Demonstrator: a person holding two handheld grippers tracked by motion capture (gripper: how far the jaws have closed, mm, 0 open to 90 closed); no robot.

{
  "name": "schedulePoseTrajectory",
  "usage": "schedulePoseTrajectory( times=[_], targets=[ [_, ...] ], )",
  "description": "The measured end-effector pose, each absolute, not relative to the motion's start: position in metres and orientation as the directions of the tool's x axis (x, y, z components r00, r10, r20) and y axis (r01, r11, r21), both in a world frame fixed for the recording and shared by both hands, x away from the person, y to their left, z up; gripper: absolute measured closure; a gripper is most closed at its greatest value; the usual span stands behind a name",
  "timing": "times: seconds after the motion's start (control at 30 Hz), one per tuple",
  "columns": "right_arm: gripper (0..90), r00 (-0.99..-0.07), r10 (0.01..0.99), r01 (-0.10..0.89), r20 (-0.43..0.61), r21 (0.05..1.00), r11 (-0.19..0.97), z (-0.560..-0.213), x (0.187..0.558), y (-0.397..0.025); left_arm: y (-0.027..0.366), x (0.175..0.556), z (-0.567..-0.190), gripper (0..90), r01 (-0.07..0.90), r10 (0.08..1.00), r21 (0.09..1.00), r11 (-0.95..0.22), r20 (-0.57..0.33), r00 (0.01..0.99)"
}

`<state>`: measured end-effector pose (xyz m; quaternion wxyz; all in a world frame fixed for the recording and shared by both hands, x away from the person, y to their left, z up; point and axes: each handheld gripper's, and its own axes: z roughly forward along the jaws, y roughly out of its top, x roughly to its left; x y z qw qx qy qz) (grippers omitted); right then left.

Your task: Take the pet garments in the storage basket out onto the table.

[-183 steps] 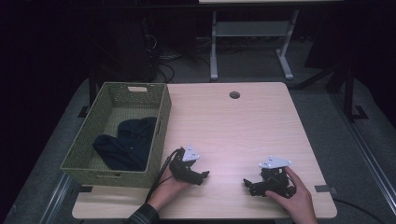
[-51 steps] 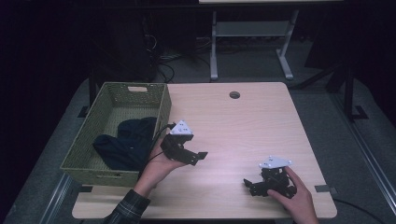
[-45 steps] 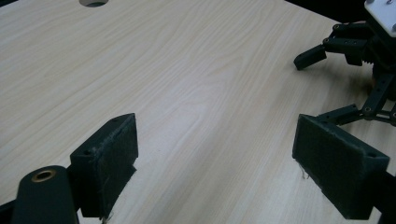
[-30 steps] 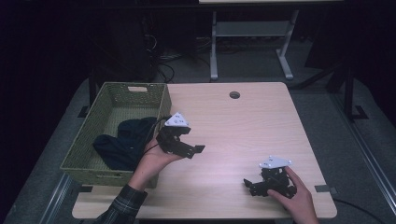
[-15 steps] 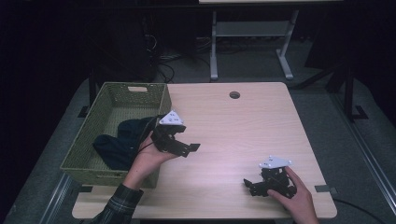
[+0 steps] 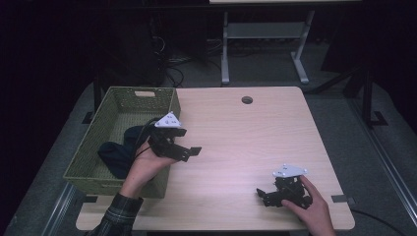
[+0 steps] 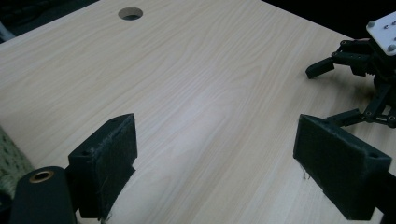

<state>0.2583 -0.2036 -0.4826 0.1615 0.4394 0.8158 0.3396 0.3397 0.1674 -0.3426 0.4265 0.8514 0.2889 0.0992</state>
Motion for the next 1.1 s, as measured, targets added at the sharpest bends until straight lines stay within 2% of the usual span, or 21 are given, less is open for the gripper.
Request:
schedulePoseTrajectory(
  times=[1.1],
  targets=[
    [0.0, -0.561, 0.827, 0.608, 0.035, 0.696, 0.383, -0.483, 0.258, -0.204, 0.222, 0.344, -0.333, 13.8, 0.438, 0.642, 0.783, -0.441, -0.066, 0.764]
  ],
)
